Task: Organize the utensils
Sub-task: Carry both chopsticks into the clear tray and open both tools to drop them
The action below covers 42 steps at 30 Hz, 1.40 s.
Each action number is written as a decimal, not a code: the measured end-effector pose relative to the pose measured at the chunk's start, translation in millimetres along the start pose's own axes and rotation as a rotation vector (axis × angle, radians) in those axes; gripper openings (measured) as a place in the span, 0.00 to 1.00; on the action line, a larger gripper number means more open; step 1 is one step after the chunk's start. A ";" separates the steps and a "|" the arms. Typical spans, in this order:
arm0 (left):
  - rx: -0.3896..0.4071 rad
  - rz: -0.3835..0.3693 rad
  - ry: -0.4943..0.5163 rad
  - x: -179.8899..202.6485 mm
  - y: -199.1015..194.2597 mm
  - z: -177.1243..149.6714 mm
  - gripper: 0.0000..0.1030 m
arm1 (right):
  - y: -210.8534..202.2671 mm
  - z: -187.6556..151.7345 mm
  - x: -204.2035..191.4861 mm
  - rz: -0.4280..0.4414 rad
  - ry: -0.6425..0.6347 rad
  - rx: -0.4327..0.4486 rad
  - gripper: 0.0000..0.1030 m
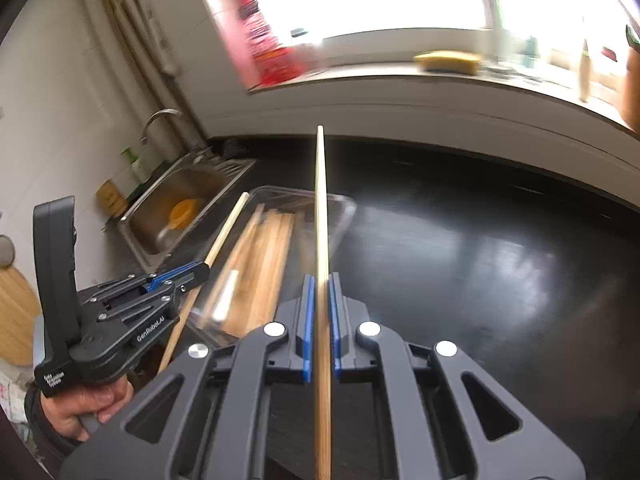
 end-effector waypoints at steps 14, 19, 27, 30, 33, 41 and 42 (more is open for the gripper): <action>-0.057 -0.008 -0.180 -66.9 43.0 5.8 0.06 | 112.8 11.7 -62.1 0.090 0.065 -0.172 0.08; -0.080 -0.007 -0.216 -69.5 65.4 3.3 0.06 | 134.7 1.9 -48.4 0.059 0.084 -0.219 0.08; -0.105 -0.010 -0.253 -67.1 90.3 5.7 0.06 | 156.3 -7.7 -38.9 0.055 0.116 -0.262 0.08; -0.121 -0.006 -0.245 -63.7 98.4 3.9 0.06 | 160.0 -8.3 -39.1 0.049 0.108 -0.266 0.08; -0.124 0.008 -0.232 -64.9 102.5 3.1 0.06 | 162.3 -7.7 -38.7 0.049 0.103 -0.268 0.08; -0.135 0.045 -0.201 -71.0 109.2 2.2 0.07 | 167.6 -4.6 -33.0 0.077 0.150 -0.279 0.08; -0.137 0.041 -0.201 -71.0 109.2 2.1 0.08 | 167.7 -4.8 -32.7 0.083 0.156 -0.286 0.08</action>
Point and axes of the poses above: each gripper's, at about its wrist camera, not at the fingertips, and y roughly the way its jaws point, x to its right, z to its top, the point moved 8 cm from there along y, roughly the way its jaws point, and after that the axes turned 7 degrees about x, right-handed, at the moved point
